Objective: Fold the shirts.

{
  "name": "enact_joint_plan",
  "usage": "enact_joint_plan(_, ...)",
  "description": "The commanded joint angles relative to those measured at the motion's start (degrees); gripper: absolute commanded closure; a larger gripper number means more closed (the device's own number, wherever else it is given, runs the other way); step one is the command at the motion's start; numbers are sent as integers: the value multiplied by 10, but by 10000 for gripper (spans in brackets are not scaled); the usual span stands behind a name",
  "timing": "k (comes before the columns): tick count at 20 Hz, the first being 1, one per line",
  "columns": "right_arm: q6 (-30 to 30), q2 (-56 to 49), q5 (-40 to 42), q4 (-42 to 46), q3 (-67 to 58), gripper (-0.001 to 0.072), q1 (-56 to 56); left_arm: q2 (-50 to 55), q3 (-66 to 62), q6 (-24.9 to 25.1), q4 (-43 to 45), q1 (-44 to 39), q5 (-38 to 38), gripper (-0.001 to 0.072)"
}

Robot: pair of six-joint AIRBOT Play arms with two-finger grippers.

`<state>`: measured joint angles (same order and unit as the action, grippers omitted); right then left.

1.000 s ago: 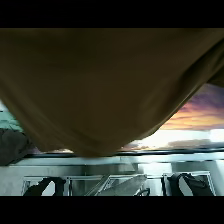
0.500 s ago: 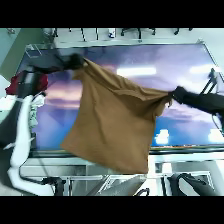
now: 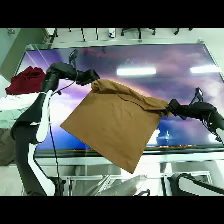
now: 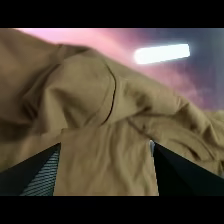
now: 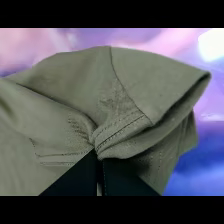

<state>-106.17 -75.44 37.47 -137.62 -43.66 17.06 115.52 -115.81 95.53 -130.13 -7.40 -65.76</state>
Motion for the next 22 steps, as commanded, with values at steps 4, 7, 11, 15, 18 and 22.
enact_joint_plan(4,-26,-9,31,5,-31,690,8,-122,98,-80,40,99,-280,87)
enact_joint_plan(7,-36,-9,45,5,-47,690,8,-267,312,-83,122,92,-239,87)
enact_joint_plan(11,-36,-9,47,5,-60,689,7,-476,653,-106,108,64,-61,89)
enact_joint_plan(15,-46,-9,66,5,-60,689,7,-571,884,-105,-2,35,87,115)
enact_joint_plan(18,-50,-9,75,4,-60,689,7,-579,951,-105,-32,-3,154,115)
enact_joint_plan(22,-50,-9,75,5,-60,689,7,-528,942,-106,-35,-57,219,115)
